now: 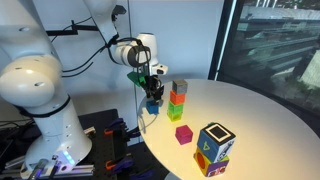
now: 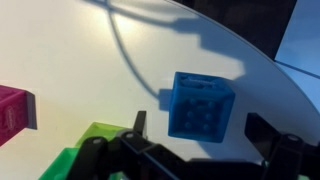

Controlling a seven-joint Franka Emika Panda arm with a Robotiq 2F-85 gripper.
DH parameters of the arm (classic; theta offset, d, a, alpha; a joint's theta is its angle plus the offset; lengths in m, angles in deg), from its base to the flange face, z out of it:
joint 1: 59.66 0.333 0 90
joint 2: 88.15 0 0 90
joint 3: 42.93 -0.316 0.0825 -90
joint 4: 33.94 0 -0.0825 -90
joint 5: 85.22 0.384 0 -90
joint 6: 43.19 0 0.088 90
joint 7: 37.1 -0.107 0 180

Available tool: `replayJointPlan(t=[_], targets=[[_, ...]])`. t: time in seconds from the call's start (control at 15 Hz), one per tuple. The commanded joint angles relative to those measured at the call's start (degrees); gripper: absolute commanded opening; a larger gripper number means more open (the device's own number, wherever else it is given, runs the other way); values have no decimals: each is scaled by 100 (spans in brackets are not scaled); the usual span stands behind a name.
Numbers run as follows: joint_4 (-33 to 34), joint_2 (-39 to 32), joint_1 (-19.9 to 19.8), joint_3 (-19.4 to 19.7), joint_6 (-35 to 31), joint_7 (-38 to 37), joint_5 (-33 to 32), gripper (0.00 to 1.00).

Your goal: Pick up the blue block and put it on the pink block

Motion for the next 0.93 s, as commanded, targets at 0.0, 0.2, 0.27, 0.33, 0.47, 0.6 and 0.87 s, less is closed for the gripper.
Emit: replayJointPlan(t=[0.0,0.2,0.27,0.33,0.47,0.6,0.87], targets=[[59,-74,31,-10,-11,26,91,100],[74,-169,24,-2,-32,-13,38,100],[80,-208,24,1,-44,-24,22,100],[88,-249,23,4,-62,-50,-19,100],[105,-310,27,14,-70,-86,-72,100],[126,-351,29,29,-91,-137,-154,100],[199,-394,32,61,-126,-293,-407,66]])
